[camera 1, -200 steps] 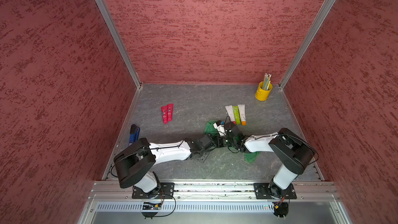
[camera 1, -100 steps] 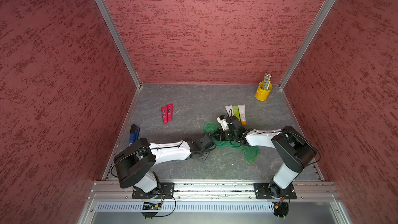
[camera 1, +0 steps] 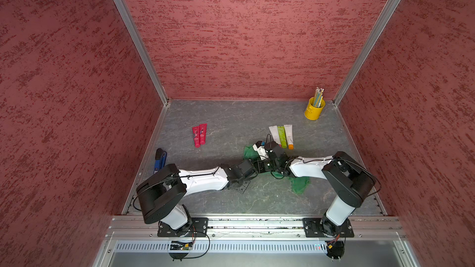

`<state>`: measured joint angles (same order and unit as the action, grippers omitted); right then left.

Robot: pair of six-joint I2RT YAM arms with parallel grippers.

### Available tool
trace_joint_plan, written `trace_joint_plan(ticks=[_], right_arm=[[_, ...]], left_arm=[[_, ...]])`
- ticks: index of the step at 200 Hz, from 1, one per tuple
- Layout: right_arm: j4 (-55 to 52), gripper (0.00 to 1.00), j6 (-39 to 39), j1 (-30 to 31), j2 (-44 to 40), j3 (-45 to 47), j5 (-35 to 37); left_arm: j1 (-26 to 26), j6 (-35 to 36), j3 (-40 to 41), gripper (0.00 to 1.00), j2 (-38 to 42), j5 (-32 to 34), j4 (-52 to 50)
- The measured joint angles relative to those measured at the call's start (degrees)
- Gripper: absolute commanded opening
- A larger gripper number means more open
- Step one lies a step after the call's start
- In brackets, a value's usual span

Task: Wipe the surface of the toothpaste tube
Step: Wipe the dirt from the toothpaste tube.

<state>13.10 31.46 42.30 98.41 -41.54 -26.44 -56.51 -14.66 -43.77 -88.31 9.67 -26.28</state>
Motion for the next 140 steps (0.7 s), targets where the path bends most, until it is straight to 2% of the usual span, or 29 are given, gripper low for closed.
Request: trace_joint_plan(ticks=[32,55,78,96,140], right_arm=[[0.1,0.0,0.8,1.1,-3.9,4.6,-2.0],[-4.1,0.0,-0.2,-3.1,-7.9,6.1,-1.4],[-9.0,0.0,-2.5,-8.6,-11.7,5.6,2.2],[-11.4,0.0,-4.5,-9.9,-13.8,5.0,3.8],[-12.5,0.0,-7.3,-8.0,-15.5,6.8,-0.2]], left_arm=[[1.1,0.0,0.0,0.05,0.1,-1.2,0.0],[2.6,-0.3,0.0,0.05,0.3,-1.9,0.2],[5.0,-1.5,0.2,0.05,2.4,-1.7,-0.2],[9.0,-2.8,0.8,0.05,5.8,-1.7,-0.8],[20.8,-4.6,-0.3,0.05,9.5,-3.8,-1.7]])
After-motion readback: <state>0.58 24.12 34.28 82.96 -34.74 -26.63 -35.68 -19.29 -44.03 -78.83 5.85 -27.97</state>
